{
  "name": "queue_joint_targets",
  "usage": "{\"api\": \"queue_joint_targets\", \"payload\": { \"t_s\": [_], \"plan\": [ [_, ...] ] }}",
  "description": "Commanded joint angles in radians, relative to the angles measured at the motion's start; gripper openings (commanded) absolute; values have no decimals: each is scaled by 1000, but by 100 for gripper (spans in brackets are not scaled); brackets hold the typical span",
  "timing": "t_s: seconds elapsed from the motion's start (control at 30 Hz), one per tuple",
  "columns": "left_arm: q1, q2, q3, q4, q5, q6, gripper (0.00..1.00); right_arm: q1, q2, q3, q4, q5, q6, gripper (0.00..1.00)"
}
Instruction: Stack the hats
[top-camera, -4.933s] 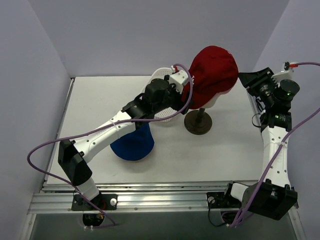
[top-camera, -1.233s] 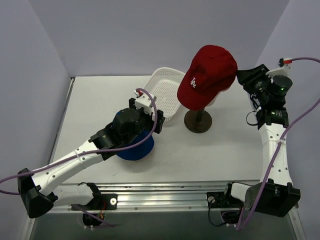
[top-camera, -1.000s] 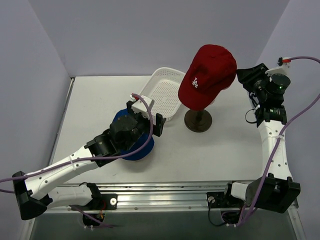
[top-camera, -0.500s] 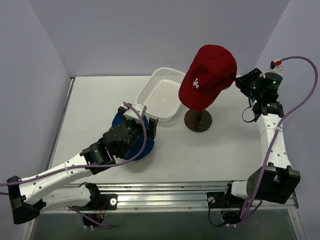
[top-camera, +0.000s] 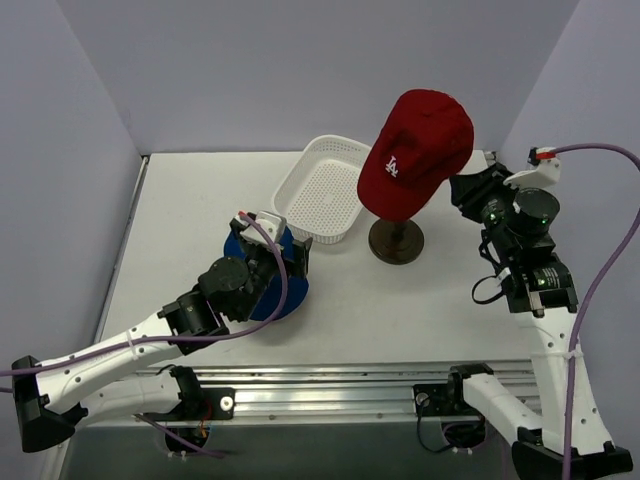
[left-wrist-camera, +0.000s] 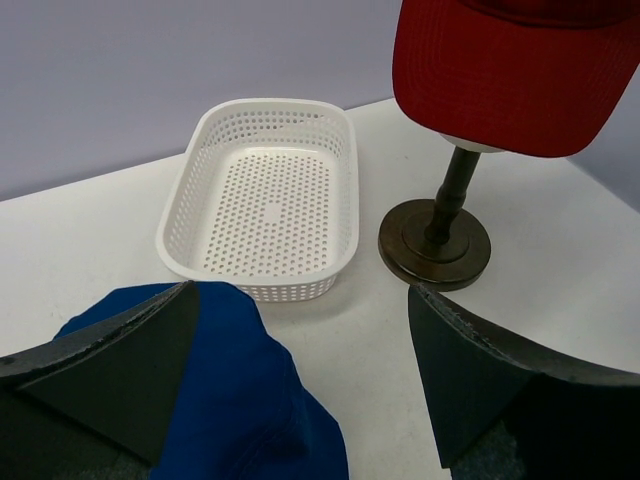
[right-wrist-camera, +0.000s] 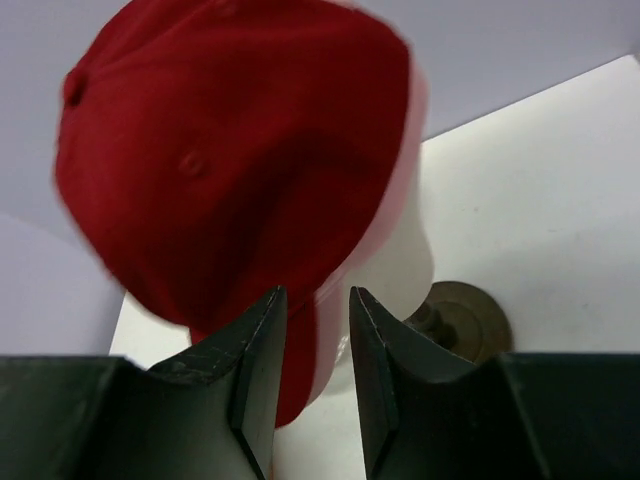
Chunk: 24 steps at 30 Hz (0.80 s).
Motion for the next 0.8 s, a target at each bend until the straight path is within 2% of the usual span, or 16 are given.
{"api": "queue_joint_targets", "payload": {
  "t_s": [0.0,0.03,0.13,0.23,0.37,0.6,0.77],
  "plan": [
    [-8,-37,-1,74,-9,9,94,146,-37,1,-57,155,-29,28],
    [-8,-42,-10,77,-18,12,94,175,-44,12,-76,231,-29,28],
    [-8,-43,-27,105,-42,26,94,258,-66,6,-102,312,-7,31],
    [-8,-31,-20,100,-45,26,94,301,-62,-46,-72,324,7,39],
    [-8,-19,-20,102,-40,24,94,341,-28,-83,-30,401,33,40],
    [-8,-5,-17,102,-46,29,94,369,25,-131,82,408,49,42],
    [-8,-10,-18,102,-49,29,94,372,58,-122,100,404,60,41]
  ]
}}
